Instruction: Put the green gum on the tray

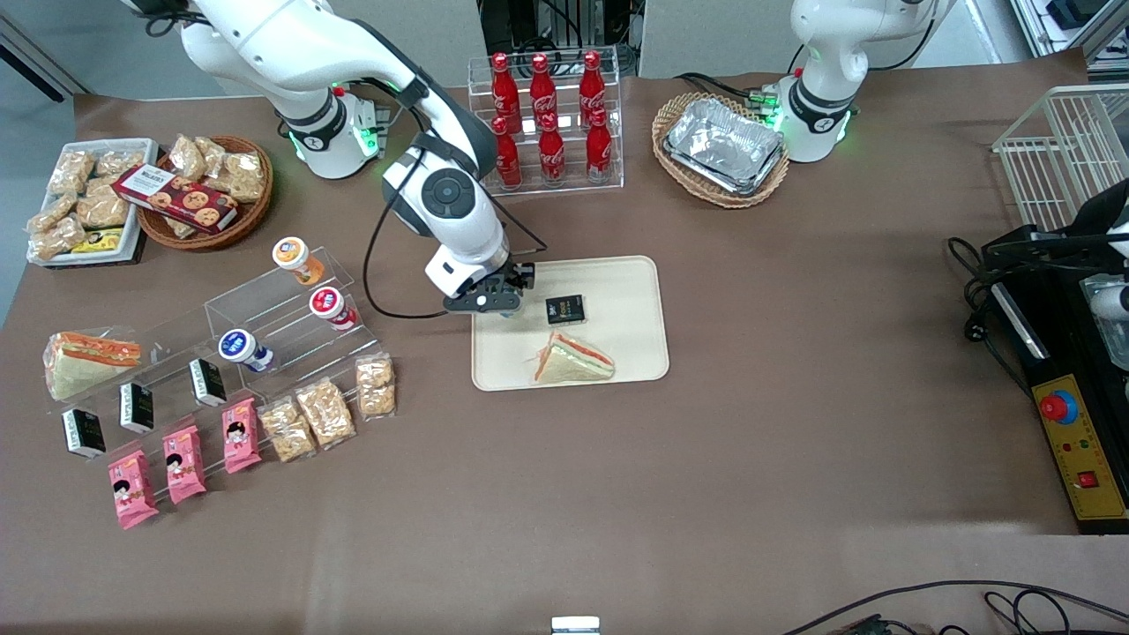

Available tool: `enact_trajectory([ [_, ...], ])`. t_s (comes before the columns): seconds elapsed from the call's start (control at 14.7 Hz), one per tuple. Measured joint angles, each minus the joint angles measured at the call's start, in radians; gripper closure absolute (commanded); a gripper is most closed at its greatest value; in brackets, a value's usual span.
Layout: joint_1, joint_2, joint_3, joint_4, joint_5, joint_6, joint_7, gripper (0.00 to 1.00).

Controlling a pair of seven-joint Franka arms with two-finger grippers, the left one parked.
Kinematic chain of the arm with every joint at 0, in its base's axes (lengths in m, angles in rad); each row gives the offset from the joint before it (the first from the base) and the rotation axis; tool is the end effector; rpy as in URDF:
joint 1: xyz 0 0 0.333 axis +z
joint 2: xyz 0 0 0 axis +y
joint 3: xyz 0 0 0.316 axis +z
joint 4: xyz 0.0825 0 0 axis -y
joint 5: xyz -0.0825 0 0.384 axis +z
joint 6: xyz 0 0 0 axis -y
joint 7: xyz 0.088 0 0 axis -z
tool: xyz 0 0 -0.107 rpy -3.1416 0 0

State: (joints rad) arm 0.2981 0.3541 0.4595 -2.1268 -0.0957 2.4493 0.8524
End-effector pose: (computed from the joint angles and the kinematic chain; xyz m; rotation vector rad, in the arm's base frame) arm 0.4199 0.3932 0.2590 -3.0681 0.0714 0.0930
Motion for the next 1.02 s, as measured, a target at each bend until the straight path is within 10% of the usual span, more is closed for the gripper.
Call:
enact_trajectory([
  [0.27, 0.035, 0.038, 0.0, -0.014, -0.065, 0.015, 0.075, 0.94],
  [0.34, 0.038, 0.047, 0.0, -0.014, -0.091, 0.02, 0.099, 0.4],
  [0.48, 0.039, 0.051, 0.0, -0.013, -0.108, 0.026, 0.116, 0.02],
  [1.02, 0.006, 0.01, -0.017, 0.016, -0.121, 0.029, 0.121, 0.0],
])
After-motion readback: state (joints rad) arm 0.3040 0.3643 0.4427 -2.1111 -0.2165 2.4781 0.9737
